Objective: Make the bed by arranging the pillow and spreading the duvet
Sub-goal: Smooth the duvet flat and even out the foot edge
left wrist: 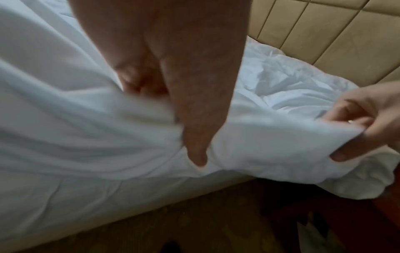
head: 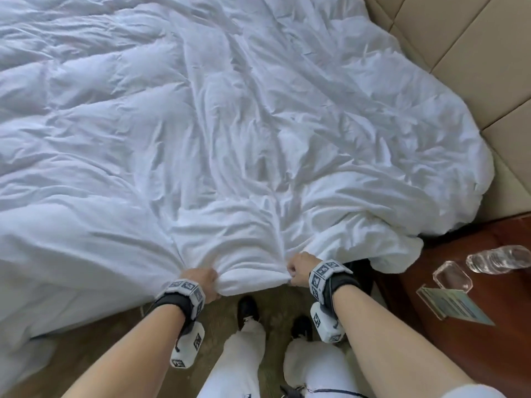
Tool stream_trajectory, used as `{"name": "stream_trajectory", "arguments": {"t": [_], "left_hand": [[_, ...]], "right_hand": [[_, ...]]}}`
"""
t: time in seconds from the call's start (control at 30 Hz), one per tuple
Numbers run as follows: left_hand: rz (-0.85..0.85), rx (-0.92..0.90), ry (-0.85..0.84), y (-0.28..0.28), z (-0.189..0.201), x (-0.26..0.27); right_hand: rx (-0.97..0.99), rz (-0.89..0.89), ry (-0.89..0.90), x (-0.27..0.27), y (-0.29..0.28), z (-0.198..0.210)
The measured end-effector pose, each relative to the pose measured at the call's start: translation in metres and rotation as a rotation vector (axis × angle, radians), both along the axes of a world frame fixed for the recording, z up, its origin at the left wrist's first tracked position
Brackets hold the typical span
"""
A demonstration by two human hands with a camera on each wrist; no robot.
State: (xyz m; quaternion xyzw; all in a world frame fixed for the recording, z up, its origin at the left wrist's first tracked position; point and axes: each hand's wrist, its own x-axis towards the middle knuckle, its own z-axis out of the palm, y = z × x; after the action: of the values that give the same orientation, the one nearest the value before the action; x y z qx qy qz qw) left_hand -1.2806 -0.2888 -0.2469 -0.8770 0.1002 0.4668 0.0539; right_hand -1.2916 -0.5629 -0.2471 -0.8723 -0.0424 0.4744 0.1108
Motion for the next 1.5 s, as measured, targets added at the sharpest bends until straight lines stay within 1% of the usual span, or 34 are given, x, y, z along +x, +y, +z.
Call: {"name": "stream_trajectory", "arguments": {"t": [0.07,0.17,0.2,0.23,0.3,0.37,0.47,0.5,0.6,0.7,0.77,0.83,0.9,1.07,1.2,1.27,1.33,1.43,1.5], "left_hand": [[0.084,-0.043,0.043,-0.003,0.003,-0.012],[0.187,-0.123,-0.143,-0.02,0.008,-0.028],[0.206,-0.14,-0.162,-0.027,0.01,-0.037],[0.222,-0.16,-0.142,-0.033,0.008,-0.047],[0.264,-0.187,-0.022,-0.043,0.001,-0.069],[0.314,-0.179,0.057,-0.044,-0.01,-0.091],[0.395,-0.157,0.017,-0.027,-0.029,-0.108],[0.411,-0.151,-0.029,-0.02,-0.033,-0.108],[0.392,-0.133,-0.23,0.002,-0.03,-0.086],[0.263,-0.138,-0.486,0.018,-0.018,-0.042],[0.217,-0.148,-0.599,0.026,-0.011,-0.012],[0.163,-0.138,-0.578,0.034,-0.017,0.018],[0.125,-0.107,-0.502,0.037,-0.03,0.039],[0.049,-0.077,-0.339,0.035,-0.068,0.063],[-0.009,-0.067,-0.294,0.034,-0.096,0.091],[-0.022,-0.063,-0.273,0.032,-0.117,0.11],[-0.013,-0.058,-0.253,0.024,-0.137,0.126],[-0.014,-0.026,-0.253,0.016,-0.158,0.139],[0.019,-0.05,-0.27,0.015,-0.168,0.143]], "right_hand": [[0.005,-0.018,0.002,-0.008,-0.007,0.001],[-0.056,-0.035,-0.088,-0.015,-0.019,0.004],[-0.063,-0.029,-0.089,-0.021,-0.022,0.004],[-0.066,-0.025,-0.062,-0.027,-0.024,0.002],[-0.046,0.026,0.003,-0.043,-0.025,-0.004],[0.0,0.044,0.014,-0.06,-0.021,-0.018],[0.078,0.043,-0.147,-0.076,-0.003,-0.033],[0.081,0.043,-0.196,-0.078,0.004,-0.034],[0.052,0.044,-0.283,-0.063,0.019,-0.035],[0.052,-0.018,-0.451,-0.024,0.036,-0.027],[0.052,-0.054,-0.495,0.003,0.048,-0.023],[0.027,-0.073,-0.483,0.022,0.057,-0.028],[-0.034,-0.049,-0.452,0.035,0.062,-0.039],[-0.169,0.039,-0.391,0.056,0.067,-0.078],[-0.235,0.121,-0.388,0.078,0.062,-0.111],[-0.242,0.151,-0.378,0.092,0.056,-0.13],[-0.217,0.14,-0.389,0.105,0.051,-0.145],[-0.162,0.114,-0.385,0.121,0.047,-0.158],[-0.152,0.1,-0.393,0.132,0.049,-0.157]]}}
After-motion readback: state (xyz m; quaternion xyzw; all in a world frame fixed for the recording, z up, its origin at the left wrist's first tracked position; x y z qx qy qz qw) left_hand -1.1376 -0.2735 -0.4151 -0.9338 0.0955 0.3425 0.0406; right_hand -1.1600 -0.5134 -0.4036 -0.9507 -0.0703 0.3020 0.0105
